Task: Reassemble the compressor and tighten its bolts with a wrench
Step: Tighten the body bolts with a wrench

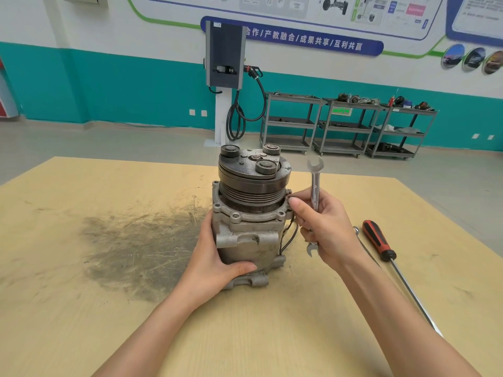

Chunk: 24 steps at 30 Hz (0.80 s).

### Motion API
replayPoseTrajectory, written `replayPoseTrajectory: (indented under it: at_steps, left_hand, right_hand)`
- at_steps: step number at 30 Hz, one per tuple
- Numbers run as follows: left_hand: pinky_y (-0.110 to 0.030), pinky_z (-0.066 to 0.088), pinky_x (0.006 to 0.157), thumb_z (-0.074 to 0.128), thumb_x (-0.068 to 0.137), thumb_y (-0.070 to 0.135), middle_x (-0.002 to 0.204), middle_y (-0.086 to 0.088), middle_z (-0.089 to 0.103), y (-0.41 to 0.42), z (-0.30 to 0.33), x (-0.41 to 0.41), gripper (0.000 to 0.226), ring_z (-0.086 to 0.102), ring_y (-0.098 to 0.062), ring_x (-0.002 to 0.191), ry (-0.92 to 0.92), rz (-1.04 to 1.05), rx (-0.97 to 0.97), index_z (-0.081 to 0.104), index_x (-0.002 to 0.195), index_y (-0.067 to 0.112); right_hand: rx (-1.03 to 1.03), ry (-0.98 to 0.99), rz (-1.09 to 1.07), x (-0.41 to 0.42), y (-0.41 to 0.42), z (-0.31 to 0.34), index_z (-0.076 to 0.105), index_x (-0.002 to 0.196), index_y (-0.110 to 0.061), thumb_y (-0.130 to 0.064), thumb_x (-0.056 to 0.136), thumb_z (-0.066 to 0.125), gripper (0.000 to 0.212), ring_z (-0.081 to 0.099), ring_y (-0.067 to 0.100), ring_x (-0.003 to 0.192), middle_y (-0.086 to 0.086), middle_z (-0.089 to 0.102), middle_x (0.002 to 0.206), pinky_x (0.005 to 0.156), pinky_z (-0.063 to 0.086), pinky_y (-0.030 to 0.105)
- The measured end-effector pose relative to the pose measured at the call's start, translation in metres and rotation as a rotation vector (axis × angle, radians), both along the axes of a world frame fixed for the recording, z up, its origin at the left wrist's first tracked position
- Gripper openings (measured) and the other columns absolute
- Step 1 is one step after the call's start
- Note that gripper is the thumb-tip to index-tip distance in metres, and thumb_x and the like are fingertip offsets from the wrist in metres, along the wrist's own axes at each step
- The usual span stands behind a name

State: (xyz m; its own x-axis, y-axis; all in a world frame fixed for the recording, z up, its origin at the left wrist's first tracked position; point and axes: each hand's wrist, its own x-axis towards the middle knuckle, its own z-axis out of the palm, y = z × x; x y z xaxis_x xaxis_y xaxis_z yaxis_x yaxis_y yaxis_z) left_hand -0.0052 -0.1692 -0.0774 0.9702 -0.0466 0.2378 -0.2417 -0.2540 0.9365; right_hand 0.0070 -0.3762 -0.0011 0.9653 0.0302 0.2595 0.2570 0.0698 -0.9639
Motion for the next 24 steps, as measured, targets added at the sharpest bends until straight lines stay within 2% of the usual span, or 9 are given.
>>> replayPoseTrajectory:
  at_steps: [3, 6, 8, 10, 13, 16, 21, 24]
  left_hand:
    - [-0.039, 0.032, 0.116, 0.093, 0.057, 0.019, 0.144, 0.011, 0.044, -0.0005, 0.0012, -0.0008, 0.121, 0.040, -0.003, 0.134, -0.010, 0.003, 0.003, 0.018, 0.151, 0.019]
    - [-0.040, 0.033, 0.115, 0.093, 0.058, 0.018, 0.143, 0.010, 0.045, -0.0003, 0.0015, -0.0015, 0.119, 0.042, -0.005, 0.133, -0.006, -0.005, -0.001, 0.018, 0.151, 0.019]
    - [-0.040, 0.033, 0.115, 0.093, 0.058, 0.018, 0.143, 0.008, 0.046, -0.0005, 0.0015, -0.0015, 0.119, 0.042, -0.005, 0.133, -0.005, -0.007, -0.005, 0.018, 0.151, 0.018]
    - [-0.037, 0.033, 0.115, 0.093, 0.058, 0.017, 0.143, 0.010, 0.045, -0.0010, 0.0020, -0.0015, 0.119, 0.042, -0.003, 0.132, -0.005, -0.005, -0.006, 0.018, 0.151, 0.019]
    - [-0.034, 0.033, 0.115, 0.093, 0.058, 0.016, 0.141, 0.013, 0.046, -0.0015, 0.0024, -0.0019, 0.118, 0.042, 0.001, 0.131, -0.006, -0.005, -0.007, 0.019, 0.150, 0.020]
    - [-0.034, 0.033, 0.115, 0.093, 0.057, 0.018, 0.142, 0.012, 0.046, -0.0012, 0.0019, -0.0016, 0.121, 0.042, 0.000, 0.132, -0.005, -0.004, -0.012, 0.017, 0.151, 0.020]
    - [-0.036, 0.034, 0.115, 0.094, 0.056, 0.018, 0.139, 0.013, 0.050, 0.0003, -0.0006, 0.0002, 0.119, 0.044, 0.002, 0.129, 0.010, -0.010, -0.023, 0.020, 0.149, 0.021]
    - [-0.036, 0.034, 0.115, 0.094, 0.056, 0.020, 0.139, 0.014, 0.050, 0.0008, -0.0015, 0.0010, 0.119, 0.044, 0.003, 0.129, 0.012, -0.015, -0.027, 0.020, 0.148, 0.023]
  right_hand:
    - [0.027, 0.010, -0.040, 0.0011, 0.0037, 0.0000, 0.054, 0.082, -0.013, -0.010, 0.087, 0.070, 0.016, 0.026, 0.010, 0.049, 0.003, 0.040, 0.063, 0.035, 0.022, 0.016]
    - [0.073, 0.022, 0.067, -0.0012, -0.0008, -0.0001, 0.059, 0.093, -0.012, -0.016, 0.084, 0.067, 0.012, 0.027, 0.007, 0.049, -0.002, 0.038, 0.061, 0.037, 0.019, 0.015]
    - [0.059, 0.023, 0.083, -0.0019, -0.0034, 0.0001, 0.062, 0.097, -0.010, -0.014, 0.089, 0.062, 0.009, 0.027, 0.006, 0.049, -0.003, 0.039, 0.058, 0.038, 0.019, 0.015]
    - [0.045, 0.018, 0.056, -0.0018, -0.0017, 0.0006, 0.061, 0.092, -0.010, -0.010, 0.090, 0.062, 0.001, 0.027, 0.008, 0.049, -0.001, 0.040, 0.059, 0.038, 0.021, 0.016]
    - [0.054, 0.018, -0.013, -0.0004, 0.0039, 0.0013, 0.054, 0.084, -0.010, -0.010, 0.087, 0.069, 0.015, 0.028, 0.009, 0.048, 0.004, 0.041, 0.063, 0.037, 0.022, 0.017]
    - [0.080, 0.035, 0.024, -0.0014, 0.0032, 0.0017, 0.054, 0.088, -0.009, -0.017, 0.080, 0.071, 0.020, 0.029, 0.007, 0.048, 0.002, 0.040, 0.063, 0.036, 0.021, 0.016]
    - [0.066, 0.040, 0.068, -0.0022, -0.0021, 0.0002, 0.060, 0.093, -0.009, -0.010, 0.091, 0.060, 0.002, 0.029, 0.006, 0.047, 0.001, 0.040, 0.060, 0.038, 0.021, 0.015]
    - [0.019, 0.028, -0.010, -0.0006, 0.0018, 0.0004, 0.055, 0.086, -0.010, -0.009, 0.089, 0.066, 0.012, 0.028, 0.009, 0.049, 0.005, 0.040, 0.063, 0.037, 0.022, 0.017]
